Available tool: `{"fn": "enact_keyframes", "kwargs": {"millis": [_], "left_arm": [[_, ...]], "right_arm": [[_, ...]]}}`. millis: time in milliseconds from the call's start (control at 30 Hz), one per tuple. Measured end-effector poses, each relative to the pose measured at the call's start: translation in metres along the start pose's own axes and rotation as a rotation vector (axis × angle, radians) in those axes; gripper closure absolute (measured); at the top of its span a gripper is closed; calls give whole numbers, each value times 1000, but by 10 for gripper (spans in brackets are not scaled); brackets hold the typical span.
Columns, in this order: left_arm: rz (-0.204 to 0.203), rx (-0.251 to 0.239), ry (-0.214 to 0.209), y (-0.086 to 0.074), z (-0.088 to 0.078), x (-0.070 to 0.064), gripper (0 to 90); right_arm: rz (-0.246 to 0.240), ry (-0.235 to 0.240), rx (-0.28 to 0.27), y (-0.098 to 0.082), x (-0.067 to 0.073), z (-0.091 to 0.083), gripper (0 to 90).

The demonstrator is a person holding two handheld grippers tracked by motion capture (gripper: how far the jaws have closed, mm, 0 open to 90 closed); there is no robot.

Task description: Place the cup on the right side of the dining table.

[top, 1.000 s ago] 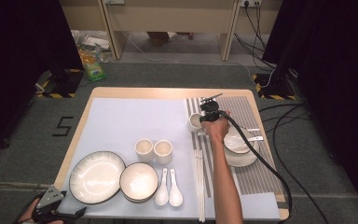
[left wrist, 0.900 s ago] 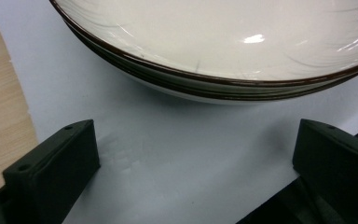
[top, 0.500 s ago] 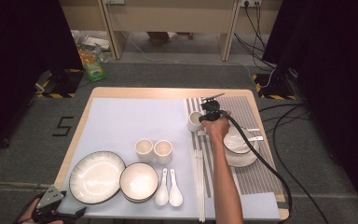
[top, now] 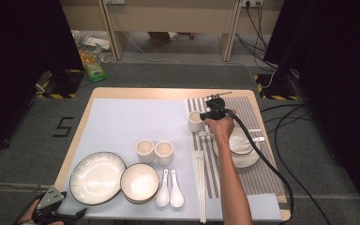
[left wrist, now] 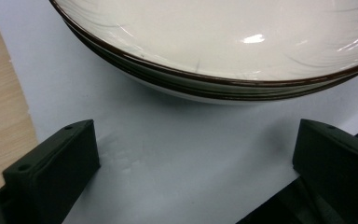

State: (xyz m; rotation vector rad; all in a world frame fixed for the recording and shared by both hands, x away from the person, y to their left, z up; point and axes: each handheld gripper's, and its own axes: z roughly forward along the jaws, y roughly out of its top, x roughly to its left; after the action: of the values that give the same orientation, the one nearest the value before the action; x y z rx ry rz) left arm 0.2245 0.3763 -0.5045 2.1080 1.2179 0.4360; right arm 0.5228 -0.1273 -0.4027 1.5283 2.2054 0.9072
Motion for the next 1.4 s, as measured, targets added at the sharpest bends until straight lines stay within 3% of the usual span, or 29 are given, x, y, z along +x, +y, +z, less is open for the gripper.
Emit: {"fn": "enact_keyframes", "kwargs": {"millis": [167,667,933,1400], "left_arm": [[1,4,0,1,0,0,0],[-6,16,1,2,0,-1,0],[0,13,3,1,0,0,0],[-4,-5,5,0,1,-1,0]], "right_arm": [[-16,27,3,-6,3,-10,592],[-89,98,-53,-31,14,-33,414],[-150,134,-71,-51,23,-47,398],[-213,157,-78,-95,28,-70,366]]}}
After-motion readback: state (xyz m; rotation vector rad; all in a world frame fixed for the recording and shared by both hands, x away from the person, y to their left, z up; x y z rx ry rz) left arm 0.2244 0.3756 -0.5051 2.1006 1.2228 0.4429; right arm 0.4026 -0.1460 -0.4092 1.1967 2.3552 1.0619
